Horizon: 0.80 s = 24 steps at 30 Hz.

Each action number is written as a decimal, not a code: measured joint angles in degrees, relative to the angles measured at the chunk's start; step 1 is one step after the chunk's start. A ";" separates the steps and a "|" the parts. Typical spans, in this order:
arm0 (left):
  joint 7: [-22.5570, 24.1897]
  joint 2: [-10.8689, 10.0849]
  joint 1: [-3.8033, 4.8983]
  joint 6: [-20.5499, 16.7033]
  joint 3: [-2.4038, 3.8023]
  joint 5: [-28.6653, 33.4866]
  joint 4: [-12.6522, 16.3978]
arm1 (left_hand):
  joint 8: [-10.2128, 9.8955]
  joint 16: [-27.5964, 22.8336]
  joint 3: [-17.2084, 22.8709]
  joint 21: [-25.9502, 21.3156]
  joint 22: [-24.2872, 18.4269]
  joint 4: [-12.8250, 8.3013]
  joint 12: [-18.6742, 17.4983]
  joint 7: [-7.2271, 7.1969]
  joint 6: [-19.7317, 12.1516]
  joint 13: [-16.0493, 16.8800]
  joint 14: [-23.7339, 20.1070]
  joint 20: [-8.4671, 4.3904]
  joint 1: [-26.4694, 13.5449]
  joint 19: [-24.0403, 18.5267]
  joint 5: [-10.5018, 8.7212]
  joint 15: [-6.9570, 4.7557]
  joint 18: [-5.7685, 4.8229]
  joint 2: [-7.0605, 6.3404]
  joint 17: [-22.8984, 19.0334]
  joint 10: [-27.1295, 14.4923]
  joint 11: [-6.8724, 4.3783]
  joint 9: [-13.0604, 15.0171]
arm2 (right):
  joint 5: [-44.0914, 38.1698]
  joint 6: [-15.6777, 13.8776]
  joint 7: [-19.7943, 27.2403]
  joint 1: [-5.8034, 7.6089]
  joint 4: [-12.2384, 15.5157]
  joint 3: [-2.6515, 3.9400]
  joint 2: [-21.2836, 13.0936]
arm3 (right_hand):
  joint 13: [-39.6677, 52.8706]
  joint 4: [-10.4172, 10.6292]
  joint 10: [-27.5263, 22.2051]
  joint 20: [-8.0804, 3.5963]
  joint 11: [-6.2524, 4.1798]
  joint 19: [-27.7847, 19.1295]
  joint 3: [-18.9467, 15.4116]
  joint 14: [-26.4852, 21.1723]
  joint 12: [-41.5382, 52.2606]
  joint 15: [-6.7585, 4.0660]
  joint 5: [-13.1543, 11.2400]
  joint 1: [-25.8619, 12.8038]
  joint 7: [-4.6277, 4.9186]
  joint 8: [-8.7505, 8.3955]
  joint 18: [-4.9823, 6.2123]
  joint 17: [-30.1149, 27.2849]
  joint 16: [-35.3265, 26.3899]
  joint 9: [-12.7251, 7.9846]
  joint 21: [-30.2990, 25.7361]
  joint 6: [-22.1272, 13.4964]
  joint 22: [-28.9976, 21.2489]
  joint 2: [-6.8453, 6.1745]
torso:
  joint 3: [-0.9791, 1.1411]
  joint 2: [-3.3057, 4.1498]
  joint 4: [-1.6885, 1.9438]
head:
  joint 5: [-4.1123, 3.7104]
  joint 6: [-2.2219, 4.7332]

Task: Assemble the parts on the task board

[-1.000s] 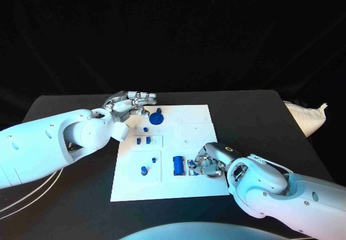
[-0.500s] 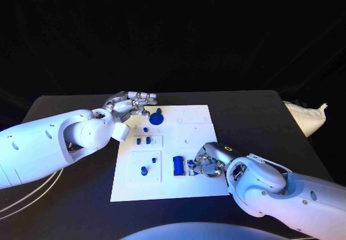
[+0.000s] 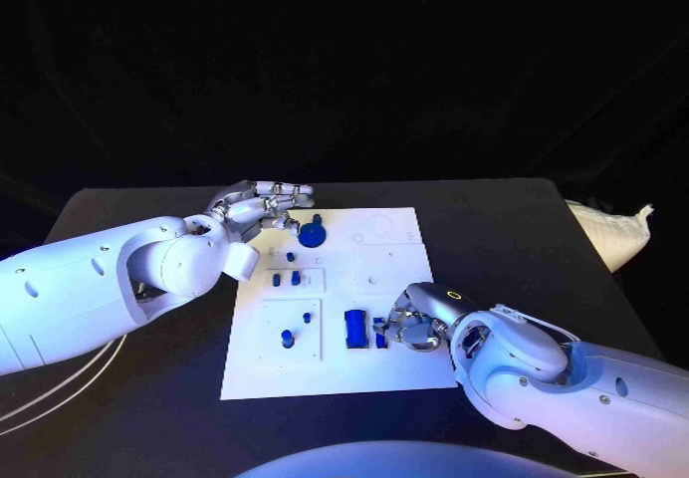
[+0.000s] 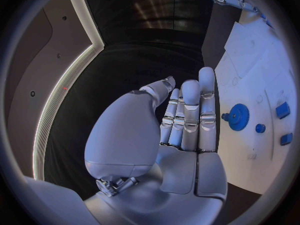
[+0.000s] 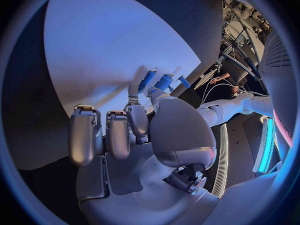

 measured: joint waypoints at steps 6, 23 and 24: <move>-0.09 -0.01 0.00 0.06 0.00 -0.06 0.00 | 0.00 0.30 0.00 0.00 0.00 0.00 0.00 -0.20 -0.20 0.00 0.00 0.00 0.00 0.00 0.00 0.00 0.00 0.00 0.38 -0.21 0.20 0.00 | 0.03 0.31 -0.03 0.01 -0.01 0.01 0.04 | -0.02 0.63 0.00 0.00 0.00 0.00 -1.78 0.00 0.00 0.00 -0.55 -1.07 0.00 0.00 0.00 0.00 0.00 0.11 0.00 0.00 -0.10 -0.02 | 0.03 -0.01 -0.04 | 0.13 -0.01; -0.27 -0.09 0.00 0.22 0.00 -0.13 -0.05 | 0.00 0.30 0.00 0.00 0.00 0.00 0.02 -0.20 -0.20 0.00 0.00 0.00 0.00 0.00 0.00 0.00 0.00 0.00 0.37 -0.21 0.20 0.00 | 0.05 0.55 -0.02 0.03 0.08 0.01 -0.65 | 0.24 -3.97 -0.01 0.00 0.01 0.00 -5.12 0.00 -0.90 0.00 -8.81 4.99 0.20 0.21 0.00 -0.01 0.00 0.56 -0.27 -0.20 -0.73 -1.96 | 0.04 -0.02 -0.04 | 0.01 -0.13; -0.28 -0.10 0.00 0.22 0.00 -0.13 -0.05 | 0.00 0.30 0.00 0.00 0.00 0.00 0.23 -0.20 -0.20 0.00 0.00 0.00 0.00 0.00 0.00 0.00 0.00 0.00 0.36 -0.21 0.20 0.00 | 0.04 0.58 -0.01 0.03 0.01 0.01 -0.66 | 0.31 -4.72 -0.01 0.00 0.01 0.00 -5.06 0.00 -0.95 0.01 -10.09 5.97 0.07 0.21 0.00 -0.01 0.00 0.56 -0.27 -0.33 -0.76 -2.14 | 0.04 -0.02 -0.04 | 0.01 -0.14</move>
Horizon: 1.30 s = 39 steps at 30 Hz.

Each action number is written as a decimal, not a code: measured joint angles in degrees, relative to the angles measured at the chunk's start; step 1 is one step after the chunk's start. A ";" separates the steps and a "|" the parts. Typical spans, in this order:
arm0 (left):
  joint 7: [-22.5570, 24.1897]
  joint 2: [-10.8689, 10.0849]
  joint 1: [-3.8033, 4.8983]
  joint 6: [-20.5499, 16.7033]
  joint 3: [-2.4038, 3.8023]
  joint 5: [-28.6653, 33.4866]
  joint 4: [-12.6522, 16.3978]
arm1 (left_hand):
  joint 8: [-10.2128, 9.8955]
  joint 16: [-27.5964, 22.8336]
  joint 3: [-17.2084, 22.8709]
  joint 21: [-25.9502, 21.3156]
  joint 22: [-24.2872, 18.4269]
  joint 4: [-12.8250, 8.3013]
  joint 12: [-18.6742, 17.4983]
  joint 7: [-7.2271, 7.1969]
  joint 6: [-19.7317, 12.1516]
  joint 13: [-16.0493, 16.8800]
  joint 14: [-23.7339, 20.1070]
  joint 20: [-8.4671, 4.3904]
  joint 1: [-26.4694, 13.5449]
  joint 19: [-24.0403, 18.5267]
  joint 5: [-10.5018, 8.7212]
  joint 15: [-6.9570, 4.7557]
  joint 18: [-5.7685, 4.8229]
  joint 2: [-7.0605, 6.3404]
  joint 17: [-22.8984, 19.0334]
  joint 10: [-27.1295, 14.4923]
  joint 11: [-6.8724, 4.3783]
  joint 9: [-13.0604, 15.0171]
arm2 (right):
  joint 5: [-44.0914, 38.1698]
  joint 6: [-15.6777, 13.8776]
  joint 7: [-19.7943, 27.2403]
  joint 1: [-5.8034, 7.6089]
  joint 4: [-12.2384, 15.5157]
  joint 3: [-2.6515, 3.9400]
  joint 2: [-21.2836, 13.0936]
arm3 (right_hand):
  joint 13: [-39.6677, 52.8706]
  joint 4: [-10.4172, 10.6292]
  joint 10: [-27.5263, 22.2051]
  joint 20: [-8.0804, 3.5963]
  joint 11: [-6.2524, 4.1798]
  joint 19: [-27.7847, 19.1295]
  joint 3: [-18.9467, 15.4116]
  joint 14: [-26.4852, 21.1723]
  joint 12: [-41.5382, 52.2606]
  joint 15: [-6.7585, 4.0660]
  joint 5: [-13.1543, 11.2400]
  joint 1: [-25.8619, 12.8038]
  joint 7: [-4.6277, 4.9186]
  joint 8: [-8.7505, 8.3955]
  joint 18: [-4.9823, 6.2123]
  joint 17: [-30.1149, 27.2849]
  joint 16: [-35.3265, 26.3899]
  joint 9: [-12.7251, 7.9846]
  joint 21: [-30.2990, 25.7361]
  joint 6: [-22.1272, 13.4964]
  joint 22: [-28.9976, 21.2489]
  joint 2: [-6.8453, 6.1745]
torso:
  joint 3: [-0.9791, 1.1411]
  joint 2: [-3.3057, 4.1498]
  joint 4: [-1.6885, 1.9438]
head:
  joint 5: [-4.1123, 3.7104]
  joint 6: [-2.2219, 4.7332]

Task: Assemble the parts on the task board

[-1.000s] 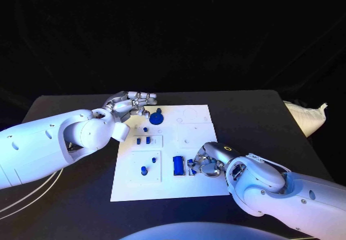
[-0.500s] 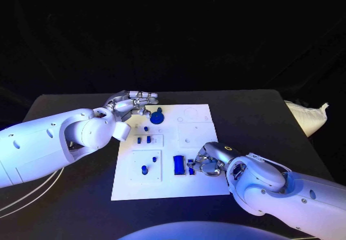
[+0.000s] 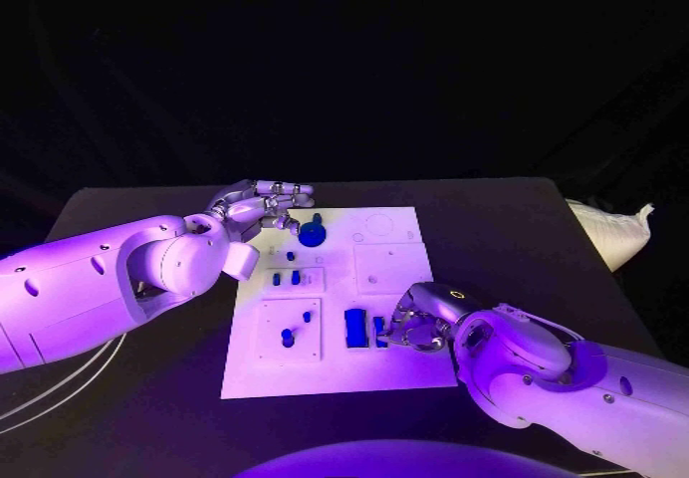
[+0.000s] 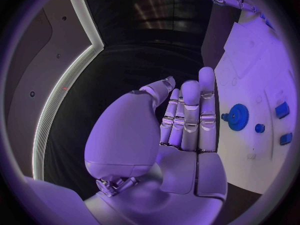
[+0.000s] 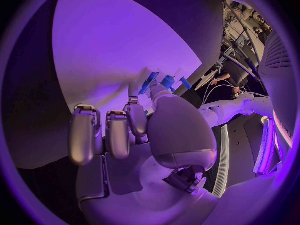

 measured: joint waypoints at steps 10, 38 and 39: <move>-0.03 0.06 0.00 0.04 0.00 -0.02 -0.13 | 0.00 0.00 0.00 0.00 0.00 0.00 0.00 0.00 0.00 0.00 0.00 0.00 0.00 0.00 0.00 0.00 0.00 0.00 -0.01 0.00 0.00 0.00 | -0.27 -0.37 0.37 0.09 -0.33 0.08 0.31 | 1.17 -1.50 -0.39 0.00 0.04 0.00 -0.25 0.00 -0.58 0.02 -1.70 2.27 0.10 0.00 0.00 -0.01 0.00 0.00 0.00 -0.27 -0.08 1.17 | -0.01 -0.03 0.08 | -0.13 -0.01; 0.95 0.47 -1.08 1.96 -0.74 1.58 -2.59 | 1.17 -4.56 -0.49 -2.47 -1.46 -0.15 1.69 -0.01 -0.44 0.00 -4.21 0.50 -1.01 -2.20 0.00 0.31 0.00 0.36 -5.43 -0.84 0.01 0.00 | 30.70 -7.24 20.13 5.35 -7.00 0.02 -1.13 | -30.45 0.23 -19.71 3.92 5.29 -17.00 -6.26 -8.68 -45.99 4.55 5.13 8.09 6.04 -6.67 5.42 -35.79 -45.11 -4.60 -38.21 -11.52 -43.72 4.46 | -0.25 -1.40 -0.74 | 0.14 2.31; 1.12 0.61 -1.35 2.14 -0.77 1.76 -2.88 | 1.19 -5.68 -0.49 -3.11 -1.88 -0.15 2.01 -0.02 -0.44 0.00 -4.73 0.43 -1.01 -2.72 0.00 0.37 0.00 0.36 -6.11 -0.84 0.01 0.00 | 33.58 -7.56 22.18 5.81 -8.48 0.04 -0.67 | -32.68 -0.19 -19.77 4.17 5.43 -16.75 -5.68 -8.67 -47.68 4.85 5.13 9.29 6.27 -6.67 5.42 -37.27 -47.66 -5.08 -40.26 -12.18 -45.27 4.76 | -0.29 -1.60 -0.84 | 0.16 2.54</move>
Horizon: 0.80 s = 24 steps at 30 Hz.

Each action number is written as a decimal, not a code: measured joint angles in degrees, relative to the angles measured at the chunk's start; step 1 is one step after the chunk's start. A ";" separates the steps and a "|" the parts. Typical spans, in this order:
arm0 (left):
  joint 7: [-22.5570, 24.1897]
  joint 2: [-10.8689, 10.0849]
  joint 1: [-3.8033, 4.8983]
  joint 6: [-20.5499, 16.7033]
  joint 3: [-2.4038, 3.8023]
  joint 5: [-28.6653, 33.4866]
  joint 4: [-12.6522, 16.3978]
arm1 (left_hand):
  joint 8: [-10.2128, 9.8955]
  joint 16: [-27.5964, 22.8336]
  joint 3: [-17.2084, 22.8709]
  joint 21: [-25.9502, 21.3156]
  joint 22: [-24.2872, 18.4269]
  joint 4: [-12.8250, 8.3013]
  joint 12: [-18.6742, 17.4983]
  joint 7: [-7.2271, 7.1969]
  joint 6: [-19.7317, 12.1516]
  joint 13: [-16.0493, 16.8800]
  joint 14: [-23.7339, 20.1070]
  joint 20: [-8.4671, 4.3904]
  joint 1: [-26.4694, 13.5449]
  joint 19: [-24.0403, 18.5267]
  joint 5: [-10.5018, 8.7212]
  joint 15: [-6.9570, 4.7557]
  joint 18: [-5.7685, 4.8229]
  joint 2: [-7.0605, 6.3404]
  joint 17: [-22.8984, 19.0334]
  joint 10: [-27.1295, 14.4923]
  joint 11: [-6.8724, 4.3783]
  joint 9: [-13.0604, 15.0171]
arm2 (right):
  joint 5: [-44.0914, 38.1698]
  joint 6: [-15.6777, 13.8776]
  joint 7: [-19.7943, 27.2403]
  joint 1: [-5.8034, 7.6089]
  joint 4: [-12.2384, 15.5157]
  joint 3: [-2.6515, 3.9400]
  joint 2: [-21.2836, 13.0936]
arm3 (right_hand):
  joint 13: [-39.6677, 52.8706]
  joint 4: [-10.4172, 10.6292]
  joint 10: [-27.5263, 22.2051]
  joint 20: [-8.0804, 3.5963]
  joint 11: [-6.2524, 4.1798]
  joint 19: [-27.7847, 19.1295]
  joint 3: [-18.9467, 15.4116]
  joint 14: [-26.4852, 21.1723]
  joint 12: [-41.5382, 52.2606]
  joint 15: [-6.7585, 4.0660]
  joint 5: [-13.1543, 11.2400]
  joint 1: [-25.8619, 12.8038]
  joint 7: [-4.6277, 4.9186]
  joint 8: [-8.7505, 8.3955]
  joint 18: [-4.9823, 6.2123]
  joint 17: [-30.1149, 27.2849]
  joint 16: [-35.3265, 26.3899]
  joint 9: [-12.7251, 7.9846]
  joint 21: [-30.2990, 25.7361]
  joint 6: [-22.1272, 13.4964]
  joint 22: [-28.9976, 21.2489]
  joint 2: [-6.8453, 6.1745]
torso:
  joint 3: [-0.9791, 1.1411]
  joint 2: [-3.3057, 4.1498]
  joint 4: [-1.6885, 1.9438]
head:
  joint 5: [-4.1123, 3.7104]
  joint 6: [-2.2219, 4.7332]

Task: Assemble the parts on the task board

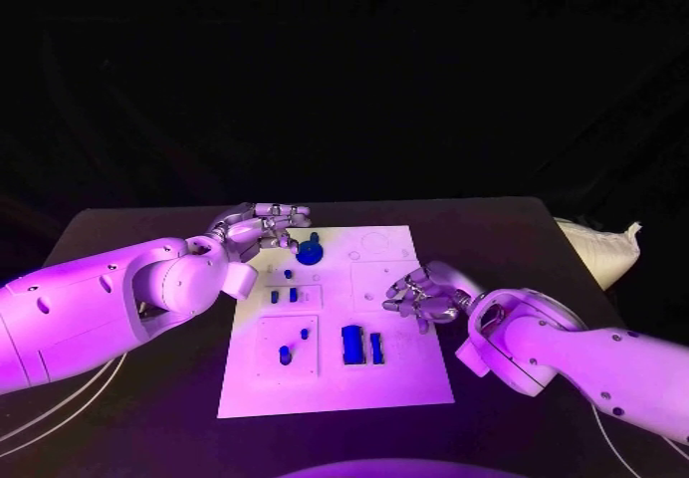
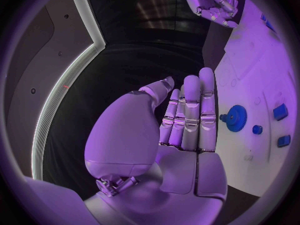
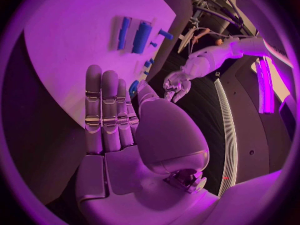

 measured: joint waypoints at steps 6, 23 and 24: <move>1.14 1.31 -1.43 1.06 -0.06 1.11 -2.51 | 0.59 -13.90 0.00 -7.14 -4.96 0.00 -0.68 -0.04 -0.55 -0.77 -5.03 0.57 -0.55 -6.60 0.00 0.70 0.00 0.55 -7.35 -1.25 0.24 -0.02 | 19.44 -0.66 13.28 1.67 -8.29 0.03 2.67 | -12.75 -1.18 -2.78 2.86 2.77 -4.32 3.12 -6.42 -9.65 2.78 0.23 3.33 1.88 0.00 -0.03 -7.28 -14.15 -3.03 -11.77 -1.88 -7.76 0.22 | -0.39 -1.06 -0.46 | -0.08 1.38; 5.26 3.05 -3.06 0.34 -0.08 3.36 -5.81 | -0.56 -39.80 -0.18 -23.93 -21.71 -0.50 -6.98 -0.65 -2.16 -1.57 -10.44 5.51 -4.55 -20.18 -0.62 4.75 -0.01 1.21 -19.37 -1.66 1.18 -0.63 | 44.69 2.60 30.61 3.62 -18.04 0.03 7.62 | -36.16 -6.75 -2.27 6.33 4.06 -5.81 4.60 -10.48 -16.35 5.37 -1.69 -2.50 1.92 -0.76 -0.07 -27.12 -33.26 -12.35 -31.24 -2.59 -22.66 0.11 | -0.20 -2.25 -0.56 | 0.15 3.49; 5.22 3.04 -3.06 0.32 -0.08 3.36 -5.81 | -0.99 -40.37 -1.39 -24.30 -22.89 -0.55 -7.45 -1.08 -4.45 -2.05 -12.86 4.98 -7.85 -22.15 -1.35 4.46 0.00 1.54 -19.84 -4.16 0.79 -1.12 | 44.69 2.53 30.58 3.62 -17.99 -0.02 7.57 | -36.48 -7.43 -4.96 5.82 3.73 -8.48 3.93 -13.25 -16.89 4.65 -2.06 -5.90 1.46 -1.25 -0.08 -27.59 -33.80 -12.81 -31.60 -4.84 -23.28 -0.12 | -0.20 -2.26 -0.56 | 0.15 3.50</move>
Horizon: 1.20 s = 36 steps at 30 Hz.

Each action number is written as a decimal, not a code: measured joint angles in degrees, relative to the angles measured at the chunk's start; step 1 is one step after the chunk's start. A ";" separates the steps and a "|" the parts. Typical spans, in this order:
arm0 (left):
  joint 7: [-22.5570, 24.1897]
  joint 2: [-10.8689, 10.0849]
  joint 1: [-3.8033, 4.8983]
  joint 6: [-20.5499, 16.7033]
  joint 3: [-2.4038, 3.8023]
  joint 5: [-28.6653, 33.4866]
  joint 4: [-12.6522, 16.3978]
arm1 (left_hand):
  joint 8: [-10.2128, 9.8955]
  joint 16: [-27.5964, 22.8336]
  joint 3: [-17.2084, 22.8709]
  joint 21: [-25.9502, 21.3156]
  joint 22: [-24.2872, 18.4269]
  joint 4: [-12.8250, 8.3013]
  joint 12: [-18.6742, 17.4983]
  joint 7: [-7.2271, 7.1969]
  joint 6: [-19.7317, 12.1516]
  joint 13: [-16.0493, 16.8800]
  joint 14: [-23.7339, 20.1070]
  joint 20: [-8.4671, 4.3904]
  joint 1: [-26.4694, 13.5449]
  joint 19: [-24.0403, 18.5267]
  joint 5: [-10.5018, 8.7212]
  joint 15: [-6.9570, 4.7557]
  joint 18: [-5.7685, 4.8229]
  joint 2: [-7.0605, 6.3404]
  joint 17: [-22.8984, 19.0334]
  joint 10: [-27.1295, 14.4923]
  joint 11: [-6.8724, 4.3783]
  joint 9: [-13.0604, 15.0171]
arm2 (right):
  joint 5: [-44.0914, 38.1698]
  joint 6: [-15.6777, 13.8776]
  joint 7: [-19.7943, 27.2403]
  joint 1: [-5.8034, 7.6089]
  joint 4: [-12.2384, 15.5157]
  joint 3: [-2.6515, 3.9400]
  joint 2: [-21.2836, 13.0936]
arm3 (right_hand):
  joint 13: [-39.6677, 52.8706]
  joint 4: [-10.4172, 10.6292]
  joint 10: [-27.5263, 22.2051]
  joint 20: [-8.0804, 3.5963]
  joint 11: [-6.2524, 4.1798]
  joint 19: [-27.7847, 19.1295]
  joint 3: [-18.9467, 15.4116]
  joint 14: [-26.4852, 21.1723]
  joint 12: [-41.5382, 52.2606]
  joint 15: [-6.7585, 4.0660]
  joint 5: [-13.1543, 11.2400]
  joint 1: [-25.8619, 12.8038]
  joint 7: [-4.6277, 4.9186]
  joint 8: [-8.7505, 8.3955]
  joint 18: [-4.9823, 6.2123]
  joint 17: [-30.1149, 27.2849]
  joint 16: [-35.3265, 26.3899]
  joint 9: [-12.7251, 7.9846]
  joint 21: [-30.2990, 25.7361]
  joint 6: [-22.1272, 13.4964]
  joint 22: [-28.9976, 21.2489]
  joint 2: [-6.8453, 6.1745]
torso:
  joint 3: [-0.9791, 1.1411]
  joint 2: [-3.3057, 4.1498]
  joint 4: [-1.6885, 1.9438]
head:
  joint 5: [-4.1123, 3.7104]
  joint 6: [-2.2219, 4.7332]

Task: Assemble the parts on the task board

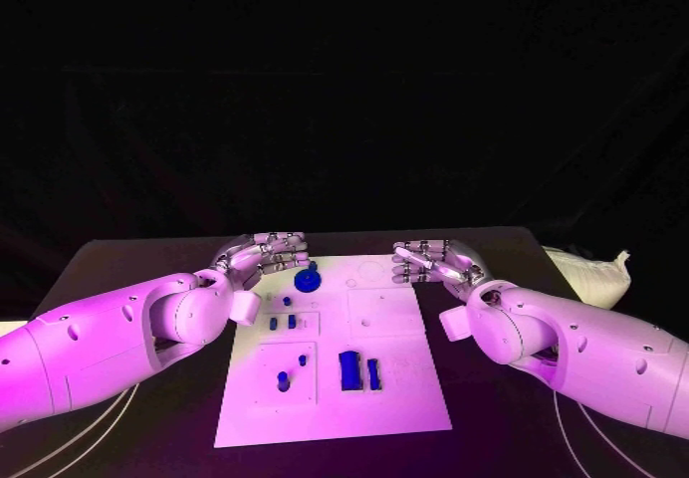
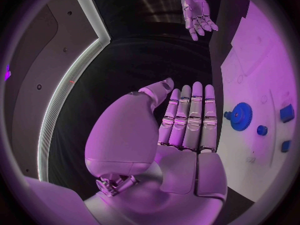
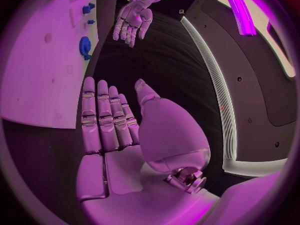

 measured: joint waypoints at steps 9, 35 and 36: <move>0.30 0.30 -0.84 -3.13 0.46 -0.33 2.07 | -2.59 -3.74 -8.23 -3.54 -7.95 -0.17 -3.00 -3.24 -16.11 -1.99 -17.09 -3.90 -22.57 -13.95 -2.84 -3.94 -2.33 3.51 -3.14 -17.45 -2.66 -2.16 | 2.15 -3.43 0.90 2.12 2.04 -2.94 -0.03 | -4.08 -2.79 -18.39 -3.35 -3.19 -18.52 -2.79 -19.49 -2.19 -3.25 -2.56 -23.05 -3.20 -1.97 -1.89 -3.19 -2.19 -3.10 -3.10 -15.66 -2.63 -0.87 | 0.73 -1.70 1.38 | 0.25 2.57; 9.41 1.51 -4.13 -32.82 2.37 -4.26 10.73 | -7.69 -11.21 -19.67 -6.66 -19.17 -0.24 -9.04 -9.96 -38.77 -2.50 -41.20 -11.83 -54.44 -33.58 -3.52 -6.26 -8.95 6.96 -9.62 -42.05 -7.86 -2.70 | 16.45 -22.14 11.09 7.04 7.12 -8.39 0.36 | -6.02 -3.48 -44.55 -10.32 -7.30 -44.76 -3.48 -47.13 -2.56 -4.16 -7.75 -55.87 -9.93 -2.31 -8.52 -9.84 -2.75 -9.63 -7.04 -37.87 -3.31 -1.13 | 2.08 -4.75 3.91 | 0.57 5.71; 9.53 1.51 -4.13 -33.09 2.37 -4.34 10.74 | -7.69 -11.21 -19.98 -6.66 -19.43 -0.24 -9.04 -10.04 -39.28 -2.50 -41.80 -11.87 -55.18 -34.03 -3.52 -6.28 -8.95 6.97 -9.68 -42.65 -7.85 -2.70 | 16.55 -22.26 11.16 7.04 7.13 -8.40 0.36 | -6.03 -3.48 -45.12 -10.40 -7.30 -45.33 -3.48 -47.73 -2.56 -4.17 -7.75 -56.56 -9.95 -2.44 -8.52 -9.85 -2.75 -9.66 -7.04 -38.31 -3.31 -1.12 | 2.08 -4.75 3.91 | 0.57 5.71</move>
